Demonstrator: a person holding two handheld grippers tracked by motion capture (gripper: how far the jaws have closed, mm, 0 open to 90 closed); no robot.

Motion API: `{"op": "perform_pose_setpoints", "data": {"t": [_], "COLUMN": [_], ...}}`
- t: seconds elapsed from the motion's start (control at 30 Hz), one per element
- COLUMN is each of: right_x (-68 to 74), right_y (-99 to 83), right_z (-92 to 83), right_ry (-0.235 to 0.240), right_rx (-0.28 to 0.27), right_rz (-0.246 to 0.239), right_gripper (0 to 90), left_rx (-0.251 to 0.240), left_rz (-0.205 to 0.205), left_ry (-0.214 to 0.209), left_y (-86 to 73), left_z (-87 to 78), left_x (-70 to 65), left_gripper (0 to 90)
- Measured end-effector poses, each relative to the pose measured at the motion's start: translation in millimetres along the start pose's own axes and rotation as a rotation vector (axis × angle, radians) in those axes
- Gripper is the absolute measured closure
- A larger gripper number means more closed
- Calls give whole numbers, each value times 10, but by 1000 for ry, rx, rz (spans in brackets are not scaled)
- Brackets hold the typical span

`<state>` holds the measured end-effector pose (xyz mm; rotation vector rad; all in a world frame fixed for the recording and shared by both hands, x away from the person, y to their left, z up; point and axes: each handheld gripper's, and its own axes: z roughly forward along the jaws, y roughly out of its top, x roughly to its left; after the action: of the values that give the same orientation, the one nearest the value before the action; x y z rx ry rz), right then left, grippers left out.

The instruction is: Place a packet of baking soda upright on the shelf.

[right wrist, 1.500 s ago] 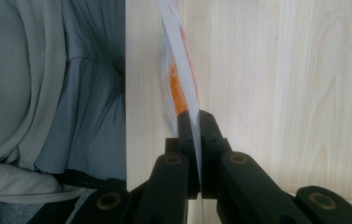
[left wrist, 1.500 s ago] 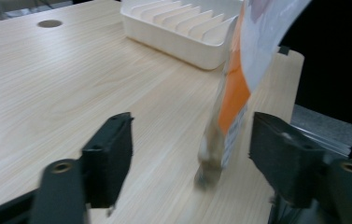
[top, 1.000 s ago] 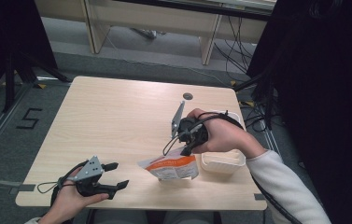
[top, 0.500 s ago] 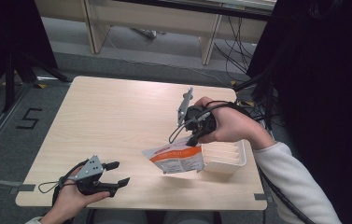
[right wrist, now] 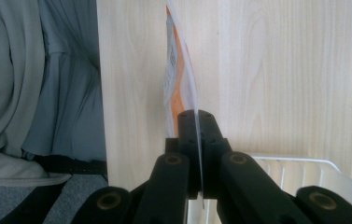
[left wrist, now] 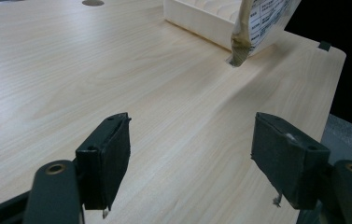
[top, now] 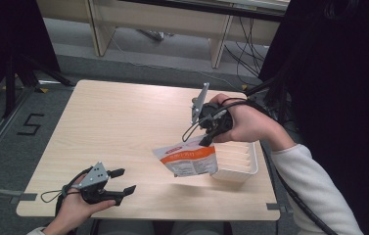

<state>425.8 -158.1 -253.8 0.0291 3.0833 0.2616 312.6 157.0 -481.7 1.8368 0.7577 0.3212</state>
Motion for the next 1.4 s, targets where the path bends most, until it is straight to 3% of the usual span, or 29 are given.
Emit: {"op": "perform_pose_setpoints", "data": {"t": [0.1,0.17,0.23,0.27,0.57,0.87,0.93,1.2,1.3,1.4], "right_x": [8,-26,-35,-21,-64,-127,-113,-159,-168,-209], "right_y": [-15,-32,-39,-53,-113,-120,-133,-191,-226,-255], "right_z": [-28,-52,-54,-74,-119,-174,-194,-237,-257,-284], "right_ry": [-5,-9,-13,-15,-19,-24,-27,-33,-38,-42], "right_rx": [7,-6,-15,-4,-3,-8,-3,-12,3,-8], "right_rz": [26,-8,-10,30,47,9,51,40,64,42], "right_gripper": [900,900,900,900,900,900,900,900,900,900], "left_rx": [-9,-7,-8,-8,0,1,-1,14,12,12], "left_rz": [-6,-19,-5,-6,-7,-14,-14,0,-16,-24], "left_ry": [10,10,11,10,-6,-6,-8,-17,-12,-17], "left_y": [2,-2,2,1,-6,-7,-9,-11,-14,-17], "left_z": [3,5,3,6,18,20,18,22,21,16], "left_x": [8,4,5,5,3,-7,0,0,-4,-7], "left_gripper": [284,283,283,283,281,281,281,282,282,282]}}
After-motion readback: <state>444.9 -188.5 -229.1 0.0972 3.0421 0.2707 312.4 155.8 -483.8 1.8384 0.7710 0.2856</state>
